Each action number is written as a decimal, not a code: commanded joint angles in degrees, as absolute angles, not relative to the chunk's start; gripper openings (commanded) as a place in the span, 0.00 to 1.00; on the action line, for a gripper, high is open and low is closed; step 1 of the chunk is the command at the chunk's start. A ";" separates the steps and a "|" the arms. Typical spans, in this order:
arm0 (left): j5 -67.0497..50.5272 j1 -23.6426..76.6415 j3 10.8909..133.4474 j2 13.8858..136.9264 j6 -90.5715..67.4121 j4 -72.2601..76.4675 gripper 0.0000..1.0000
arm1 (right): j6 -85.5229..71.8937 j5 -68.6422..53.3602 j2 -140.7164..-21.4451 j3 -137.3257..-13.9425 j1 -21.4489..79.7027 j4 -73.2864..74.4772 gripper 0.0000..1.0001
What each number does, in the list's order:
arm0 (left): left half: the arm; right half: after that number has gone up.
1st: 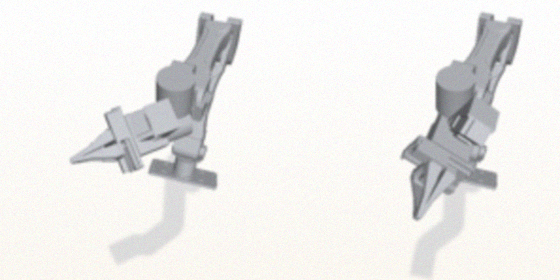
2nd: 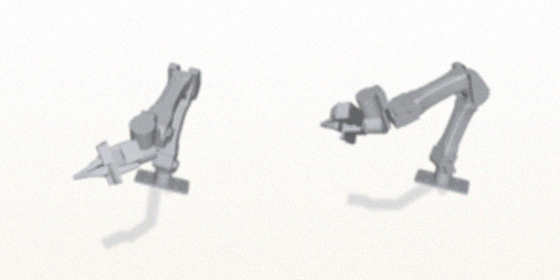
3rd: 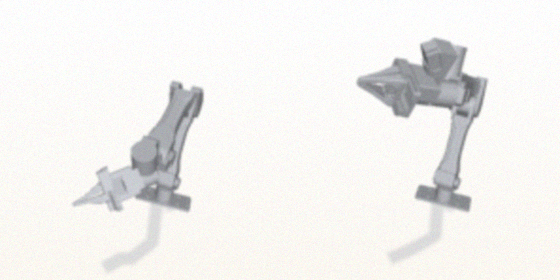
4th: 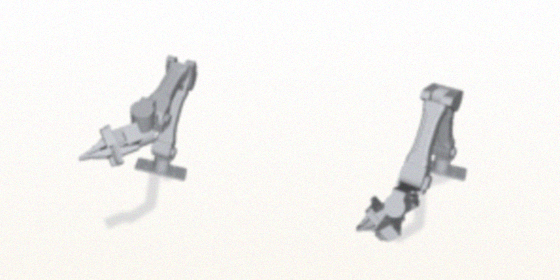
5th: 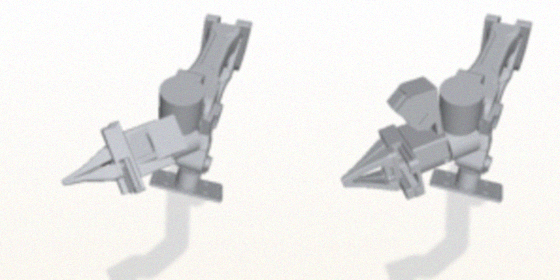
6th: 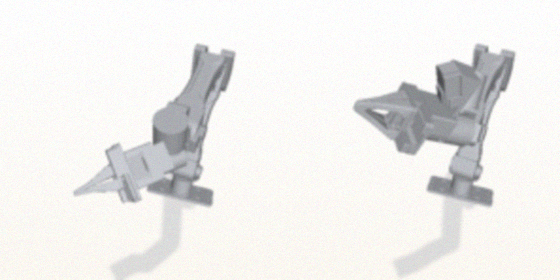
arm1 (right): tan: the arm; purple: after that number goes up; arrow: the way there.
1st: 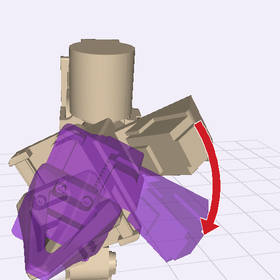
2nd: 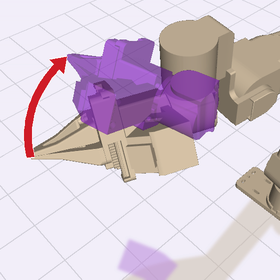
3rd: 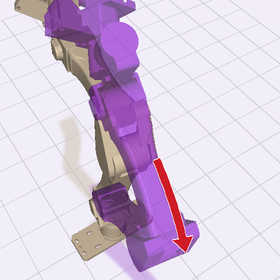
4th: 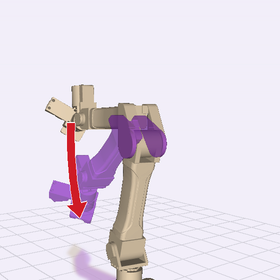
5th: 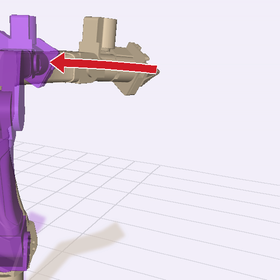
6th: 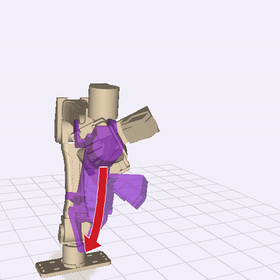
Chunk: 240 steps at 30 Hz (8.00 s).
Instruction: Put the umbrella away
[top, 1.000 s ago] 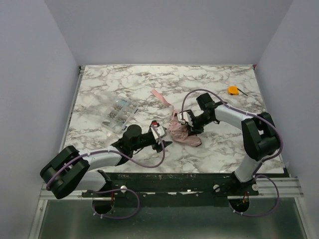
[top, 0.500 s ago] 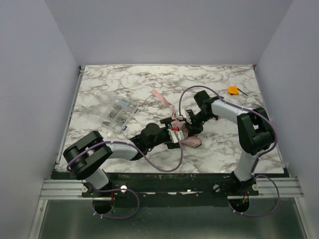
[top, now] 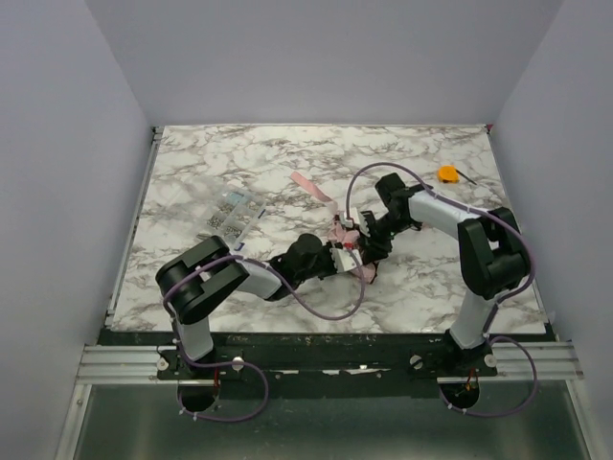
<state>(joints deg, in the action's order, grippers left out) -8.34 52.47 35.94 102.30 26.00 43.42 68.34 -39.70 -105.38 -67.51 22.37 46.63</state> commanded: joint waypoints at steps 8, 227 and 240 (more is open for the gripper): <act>-34.45 38.68 45.90 107.51 8.82 13.86 0.05 | 69.51 -49.38 -88.08 -66.44 20.94 48.12 0.84; -49.89 37.38 71.34 132.99 -7.29 -21.90 0.00 | 86.63 -50.58 -73.13 -43.74 11.86 30.63 1.00; -50.40 36.61 77.94 137.06 -8.62 -27.63 0.01 | 80.07 -40.03 -73.14 -34.85 19.34 12.69 0.98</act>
